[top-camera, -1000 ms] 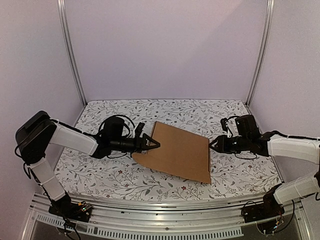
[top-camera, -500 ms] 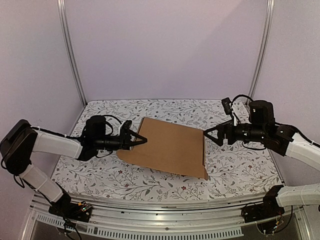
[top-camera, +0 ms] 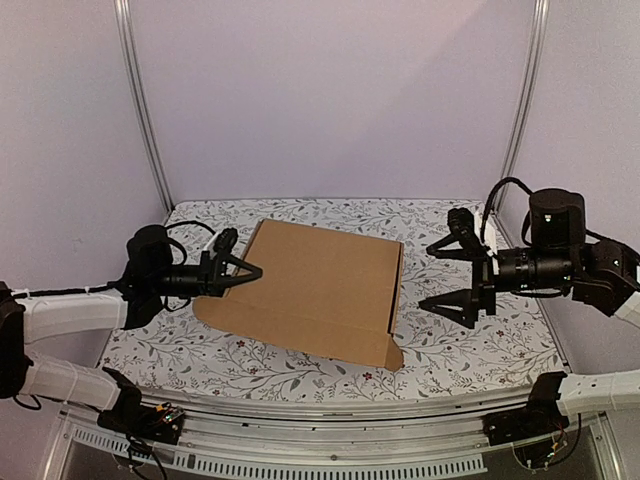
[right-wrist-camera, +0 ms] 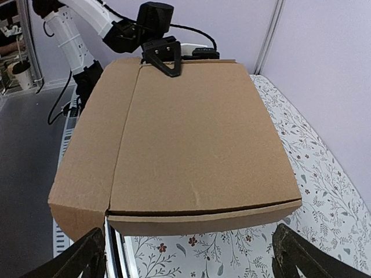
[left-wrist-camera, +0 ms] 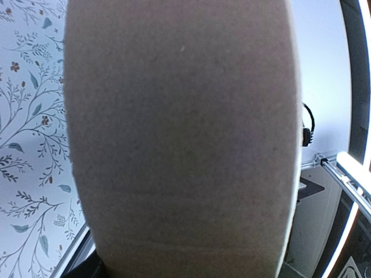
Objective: Fold the paper box
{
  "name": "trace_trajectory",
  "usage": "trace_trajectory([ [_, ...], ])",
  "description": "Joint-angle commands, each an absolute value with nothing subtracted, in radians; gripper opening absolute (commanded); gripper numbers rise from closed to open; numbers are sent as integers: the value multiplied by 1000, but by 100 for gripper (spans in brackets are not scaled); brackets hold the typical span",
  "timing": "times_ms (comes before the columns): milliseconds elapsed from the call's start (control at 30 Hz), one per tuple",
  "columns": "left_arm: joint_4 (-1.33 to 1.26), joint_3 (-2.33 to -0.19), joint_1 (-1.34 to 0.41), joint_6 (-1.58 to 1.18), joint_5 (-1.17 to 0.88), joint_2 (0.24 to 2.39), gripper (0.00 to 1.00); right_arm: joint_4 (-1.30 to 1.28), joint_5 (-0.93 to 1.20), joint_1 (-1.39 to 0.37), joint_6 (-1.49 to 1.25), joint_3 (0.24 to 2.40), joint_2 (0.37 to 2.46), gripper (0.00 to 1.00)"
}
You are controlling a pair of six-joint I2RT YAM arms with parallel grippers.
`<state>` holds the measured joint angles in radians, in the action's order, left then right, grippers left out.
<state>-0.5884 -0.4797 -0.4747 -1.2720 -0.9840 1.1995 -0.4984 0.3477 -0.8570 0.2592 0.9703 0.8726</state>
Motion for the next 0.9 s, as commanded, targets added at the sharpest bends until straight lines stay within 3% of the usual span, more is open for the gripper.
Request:
trace_trajectory([
  [0, -510, -460, -449, -1250, -1062, 1130, 52, -647, 262, -967, 518, 999, 820, 99],
  [100, -491, -454, -440, -1271, -1079, 1088, 50, -592, 145, -1085, 638, 953, 785, 99],
  [400, -397, -471, -426, -1278, -1133, 1007, 50, -186, -483, -1436, 1189, 710, 767, 99],
  [667, -334, -486, -425, -1277, -1154, 945, 48, 196, -580, -1507, 1495, 564, 830, 99],
  [867, -314, -484, -425, -1276, -1159, 932, 48, 324, -650, -1553, 1580, 567, 902, 99],
])
